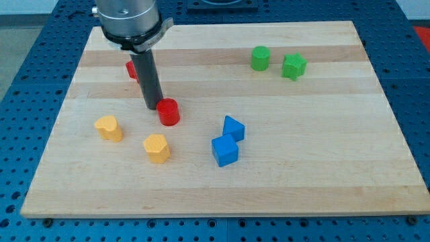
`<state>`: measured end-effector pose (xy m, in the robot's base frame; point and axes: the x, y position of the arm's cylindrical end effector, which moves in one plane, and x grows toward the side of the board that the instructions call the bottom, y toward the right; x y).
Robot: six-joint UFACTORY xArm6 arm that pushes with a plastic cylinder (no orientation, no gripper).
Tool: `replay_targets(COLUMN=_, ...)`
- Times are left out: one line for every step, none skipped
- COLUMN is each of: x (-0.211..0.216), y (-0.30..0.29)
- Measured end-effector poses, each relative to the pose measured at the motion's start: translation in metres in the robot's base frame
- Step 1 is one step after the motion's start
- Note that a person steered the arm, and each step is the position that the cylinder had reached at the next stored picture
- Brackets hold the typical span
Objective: Move red circle to the center
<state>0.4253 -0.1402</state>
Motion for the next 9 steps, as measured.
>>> replay_targets(x=0.012, y=-0.028)
replay_targets(x=0.018, y=-0.006)
replay_targets(x=0.022, y=0.018)
replay_targets(x=0.052, y=0.019)
replay_targets(x=0.053, y=0.037)
replay_targets(x=0.024, y=0.042)
replay_targets(x=0.002, y=0.050)
replay_targets(x=-0.006, y=0.056)
replay_targets(x=-0.006, y=0.057)
